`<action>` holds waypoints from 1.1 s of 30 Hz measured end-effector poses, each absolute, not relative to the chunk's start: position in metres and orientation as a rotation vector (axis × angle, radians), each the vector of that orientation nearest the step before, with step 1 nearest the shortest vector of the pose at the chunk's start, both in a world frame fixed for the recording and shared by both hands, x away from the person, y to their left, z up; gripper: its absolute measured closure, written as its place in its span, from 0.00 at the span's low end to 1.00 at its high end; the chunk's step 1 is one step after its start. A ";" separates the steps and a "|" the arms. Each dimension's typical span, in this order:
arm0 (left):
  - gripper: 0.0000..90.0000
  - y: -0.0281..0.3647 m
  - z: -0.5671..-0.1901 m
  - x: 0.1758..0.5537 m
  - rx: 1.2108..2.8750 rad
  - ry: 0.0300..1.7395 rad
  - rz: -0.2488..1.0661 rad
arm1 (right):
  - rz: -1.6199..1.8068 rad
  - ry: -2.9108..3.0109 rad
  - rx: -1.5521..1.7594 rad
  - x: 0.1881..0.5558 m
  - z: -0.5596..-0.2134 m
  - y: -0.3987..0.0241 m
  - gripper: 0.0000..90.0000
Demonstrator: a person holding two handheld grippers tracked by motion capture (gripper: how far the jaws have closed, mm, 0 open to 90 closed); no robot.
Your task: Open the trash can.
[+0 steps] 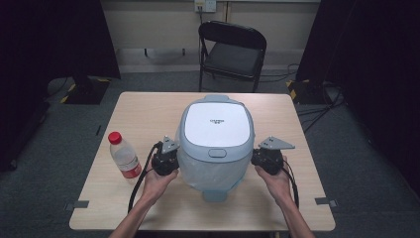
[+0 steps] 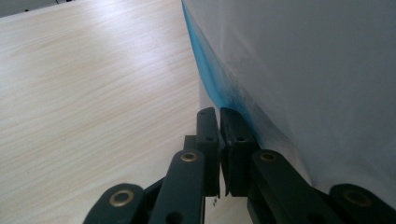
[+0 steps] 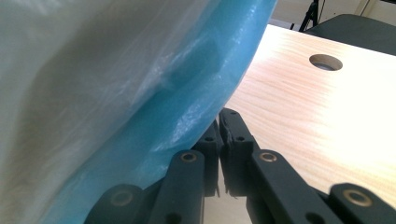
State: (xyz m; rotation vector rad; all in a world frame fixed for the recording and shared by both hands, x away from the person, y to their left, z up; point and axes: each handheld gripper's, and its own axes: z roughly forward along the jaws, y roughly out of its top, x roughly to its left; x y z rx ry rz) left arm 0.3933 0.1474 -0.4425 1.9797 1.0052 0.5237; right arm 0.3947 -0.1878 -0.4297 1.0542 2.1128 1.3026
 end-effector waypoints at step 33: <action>0.30 0.201 -0.444 0.369 1.916 0.975 0.362 | 0.980 2.159 1.353 0.369 -0.496 -0.225 0.29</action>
